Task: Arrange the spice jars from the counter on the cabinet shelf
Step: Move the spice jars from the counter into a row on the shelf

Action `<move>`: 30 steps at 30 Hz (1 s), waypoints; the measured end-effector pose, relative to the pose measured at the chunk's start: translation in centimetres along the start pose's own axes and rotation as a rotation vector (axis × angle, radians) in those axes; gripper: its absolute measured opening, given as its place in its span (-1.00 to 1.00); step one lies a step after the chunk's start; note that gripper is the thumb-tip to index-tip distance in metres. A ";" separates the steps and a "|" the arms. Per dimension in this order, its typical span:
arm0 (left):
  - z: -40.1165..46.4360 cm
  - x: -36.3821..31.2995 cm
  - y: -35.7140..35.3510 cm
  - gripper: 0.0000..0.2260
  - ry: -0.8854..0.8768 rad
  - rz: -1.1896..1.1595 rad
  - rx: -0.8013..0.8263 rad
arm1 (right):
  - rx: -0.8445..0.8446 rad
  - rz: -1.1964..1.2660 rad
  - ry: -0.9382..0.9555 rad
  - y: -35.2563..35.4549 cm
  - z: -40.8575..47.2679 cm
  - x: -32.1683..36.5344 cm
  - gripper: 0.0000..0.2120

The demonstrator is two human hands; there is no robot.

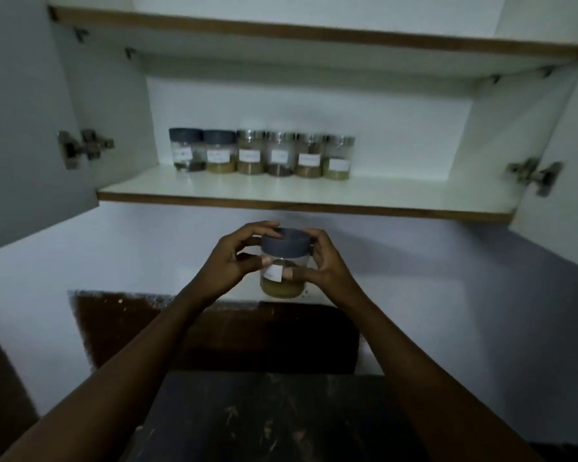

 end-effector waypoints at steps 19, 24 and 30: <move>25.3 -6.3 -10.6 -0.76 -0.249 0.496 -0.008 | -0.252 -0.378 -0.072 20.1 12.5 0.3 -0.12; 30.8 -6.5 -13.1 -0.79 -0.277 0.786 0.109 | -0.276 -0.429 -0.181 22.4 15.1 -2.3 -0.15; 35.5 -4.6 -14.6 -0.79 -0.274 1.022 0.104 | -0.302 -0.423 -0.466 23.8 17.2 -6.9 -0.17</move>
Point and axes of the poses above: each hand's wrist, its own z-axis towards the middle knuckle, its own y-axis out of the back of the hand, x = y × z, the point moved 8 cm from there along z, towards the middle knuckle, and after that the axes turned 7 degrees about -z, right-handed, at the moved point
